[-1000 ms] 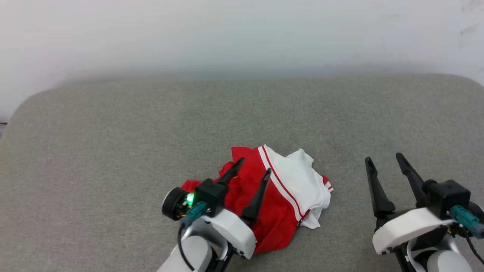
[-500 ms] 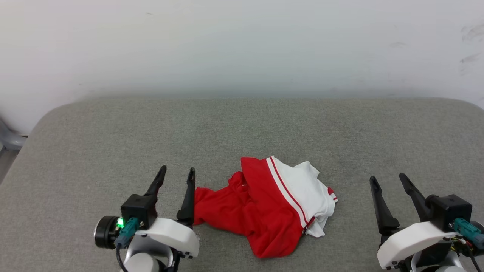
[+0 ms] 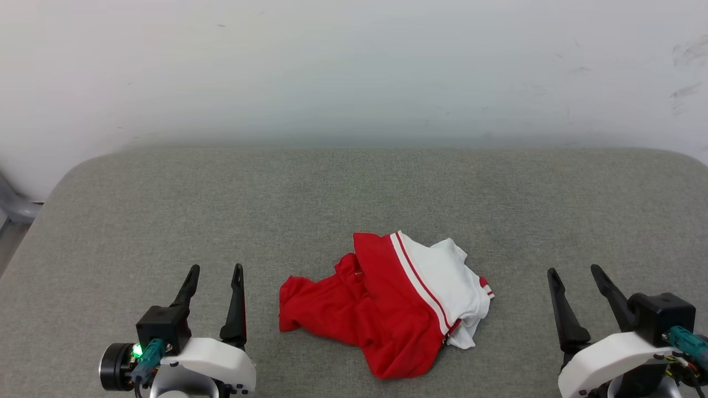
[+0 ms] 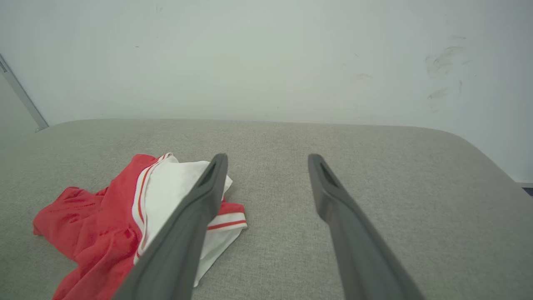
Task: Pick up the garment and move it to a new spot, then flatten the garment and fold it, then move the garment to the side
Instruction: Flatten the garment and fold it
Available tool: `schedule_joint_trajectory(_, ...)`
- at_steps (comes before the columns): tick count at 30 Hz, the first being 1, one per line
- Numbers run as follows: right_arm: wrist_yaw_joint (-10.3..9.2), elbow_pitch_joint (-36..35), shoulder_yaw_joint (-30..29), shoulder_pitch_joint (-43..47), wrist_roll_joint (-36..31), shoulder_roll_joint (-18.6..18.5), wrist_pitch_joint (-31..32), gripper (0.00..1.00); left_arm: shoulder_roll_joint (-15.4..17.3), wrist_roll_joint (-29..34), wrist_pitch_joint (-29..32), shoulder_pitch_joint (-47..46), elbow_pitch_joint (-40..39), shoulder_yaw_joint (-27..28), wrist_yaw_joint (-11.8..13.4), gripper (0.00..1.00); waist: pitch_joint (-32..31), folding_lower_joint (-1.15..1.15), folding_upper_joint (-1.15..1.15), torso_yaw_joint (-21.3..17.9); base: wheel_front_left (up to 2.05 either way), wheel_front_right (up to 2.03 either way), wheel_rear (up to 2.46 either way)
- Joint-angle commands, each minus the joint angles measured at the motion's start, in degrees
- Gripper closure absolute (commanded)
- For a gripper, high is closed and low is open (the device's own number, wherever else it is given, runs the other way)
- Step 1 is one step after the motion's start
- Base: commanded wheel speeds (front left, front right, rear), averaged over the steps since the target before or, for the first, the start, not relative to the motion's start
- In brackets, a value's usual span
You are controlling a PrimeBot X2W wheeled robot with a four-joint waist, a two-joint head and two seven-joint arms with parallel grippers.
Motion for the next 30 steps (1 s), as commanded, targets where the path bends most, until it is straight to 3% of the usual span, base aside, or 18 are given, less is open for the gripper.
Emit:
schedule_joint_trajectory(1, -0.02, -0.2, 0.0, 0.4, 0.0, 0.1, 0.2, 0.0, -0.1, 0.3, -0.1, 0.7, -0.3, 0.0, -0.4, 0.0, 0.0, 0.0, 0.0, 0.0, 0.0, 0.0, 0.0)
schedule_joint_trajectory(7, -0.02, 2.6, -0.6, -0.7, 1.1, 0.1, 3.5, 0.0, -0.7, 0.6, -0.1, -0.5, -0.2, -0.5, -1.4, 0.0, 0.7, 0.0, 0.0, 0.4, 0.0, 0.0, 0.0)
schedule_joint_trajectory(14, -0.02, 6.2, 1.8, -4.9, 3.2, -1.9, 14.9, 0.0, -2.2, 1.7, -0.1, -2.5, -1.1, -1.3, -2.5, 0.0, 3.3, 0.0, 0.0, 2.4, 0.0, 0.0, 0.0)
schedule_joint_trajectory(24, -0.02, 7.2, 16.8, -16.8, 9.4, -11.6, 29.0, 0.0, -4.1, 3.0, -0.1, -4.6, -2.8, -0.7, -3.5, 0.0, 8.1, 0.0, 0.0, 5.4, 0.0, 0.0, 0.0)
schedule_joint_trajectory(30, -0.02, 9.7, 24.4, -22.1, 13.4, -15.9, 34.2, 0.0, -5.3, 3.7, -0.1, -5.5, -2.5, -0.5, -4.3, 0.0, 9.5, 0.0, 0.0, 6.6, 0.0, 0.0, 0.0)
